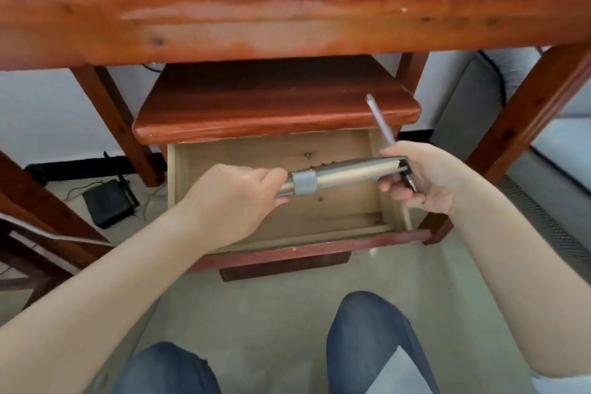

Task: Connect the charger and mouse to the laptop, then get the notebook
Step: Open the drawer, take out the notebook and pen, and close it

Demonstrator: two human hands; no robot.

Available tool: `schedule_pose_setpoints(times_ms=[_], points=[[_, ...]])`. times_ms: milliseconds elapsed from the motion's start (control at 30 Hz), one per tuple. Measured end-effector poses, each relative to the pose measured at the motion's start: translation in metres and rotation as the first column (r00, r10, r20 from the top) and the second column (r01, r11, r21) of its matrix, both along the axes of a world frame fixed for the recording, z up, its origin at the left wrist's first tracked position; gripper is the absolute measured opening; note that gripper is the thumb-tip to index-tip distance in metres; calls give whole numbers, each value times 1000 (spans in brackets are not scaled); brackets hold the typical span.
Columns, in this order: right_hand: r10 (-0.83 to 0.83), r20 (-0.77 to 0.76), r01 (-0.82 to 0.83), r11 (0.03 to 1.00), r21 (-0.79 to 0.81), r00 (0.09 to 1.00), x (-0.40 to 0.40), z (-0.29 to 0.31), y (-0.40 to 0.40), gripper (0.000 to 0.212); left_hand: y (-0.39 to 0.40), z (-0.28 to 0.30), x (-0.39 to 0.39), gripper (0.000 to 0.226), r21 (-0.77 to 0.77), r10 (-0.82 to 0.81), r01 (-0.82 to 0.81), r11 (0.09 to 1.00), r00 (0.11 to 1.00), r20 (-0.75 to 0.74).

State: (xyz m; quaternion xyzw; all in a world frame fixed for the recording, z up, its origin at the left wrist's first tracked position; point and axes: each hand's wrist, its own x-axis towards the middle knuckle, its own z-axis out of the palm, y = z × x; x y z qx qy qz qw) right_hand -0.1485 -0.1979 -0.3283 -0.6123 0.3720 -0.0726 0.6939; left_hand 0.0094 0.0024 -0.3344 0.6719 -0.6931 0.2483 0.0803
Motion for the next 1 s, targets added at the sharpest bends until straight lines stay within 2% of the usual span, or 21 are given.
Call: schedule_pose_setpoints(times_ms=[233,467,600,700,767,833,867,900,933,967,1000], points=[[32,125,-22,997,-80,992,0,64,2,38,3,79,-6,22,-75,40,-32,997,994,98],[-3,308,17,999,-43,951,14,75,4,29,0,100,6,19,-160,82,-44,986,969,235],[-130,259,148,988,-53,957,46,53,0,18,-18,69,33,25,-162,88,-57,985,979,185],[-240,123,261,944,-203,963,62,23,-3,25,-30,29,49,41,-63,140,-130,990,970,199],[-277,39,263,846,-463,960,61,4,-3,32,-39,14,56,48,-9,178,-179,984,968,175],[-271,76,227,587,-777,960,53,-12,-3,37,-45,10,65,50,22,187,-193,981,971,151],[-209,85,174,455,-873,974,46,-16,-1,40,-48,9,70,51,37,189,-196,980,972,141],[-129,24,70,369,-927,991,38,-21,4,45,-50,9,73,51,52,199,-207,977,972,127],[-51,-124,-103,307,-946,991,30,-26,11,48,-52,9,75,51,62,215,-222,973,971,108],[16,-315,-310,238,-921,949,24,-31,20,50,-54,7,77,52,61,227,-232,971,971,79],[64,-498,-501,156,-851,865,18,-40,30,52,-57,4,78,53,48,238,-239,970,971,33]])
